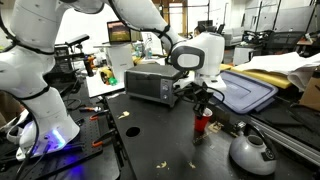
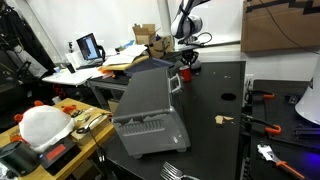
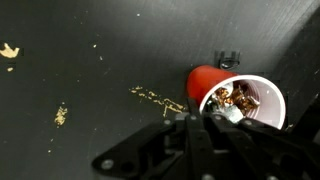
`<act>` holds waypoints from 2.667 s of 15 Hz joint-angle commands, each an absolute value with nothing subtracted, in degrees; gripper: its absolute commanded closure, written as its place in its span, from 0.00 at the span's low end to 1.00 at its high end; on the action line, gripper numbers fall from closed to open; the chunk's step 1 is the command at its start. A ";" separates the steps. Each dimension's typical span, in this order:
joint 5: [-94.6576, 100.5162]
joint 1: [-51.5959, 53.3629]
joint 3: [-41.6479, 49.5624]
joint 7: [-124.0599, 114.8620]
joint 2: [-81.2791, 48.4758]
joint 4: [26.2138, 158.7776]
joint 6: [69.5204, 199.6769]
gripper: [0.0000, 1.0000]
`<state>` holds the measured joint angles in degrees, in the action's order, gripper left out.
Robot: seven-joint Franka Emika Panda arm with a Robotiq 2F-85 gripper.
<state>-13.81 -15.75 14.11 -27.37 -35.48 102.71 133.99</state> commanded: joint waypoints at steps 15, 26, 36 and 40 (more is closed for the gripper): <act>-13.16 -12.66 10.45 -12.20 -27.37 118.83 142.44 0.99; -13.16 -12.78 10.77 -11.46 -26.92 121.20 142.81 0.41; -14.16 -13.20 10.82 -12.30 -24.51 120.76 141.82 0.00; -14.51 -13.23 10.96 -12.65 -22.24 121.04 141.81 0.00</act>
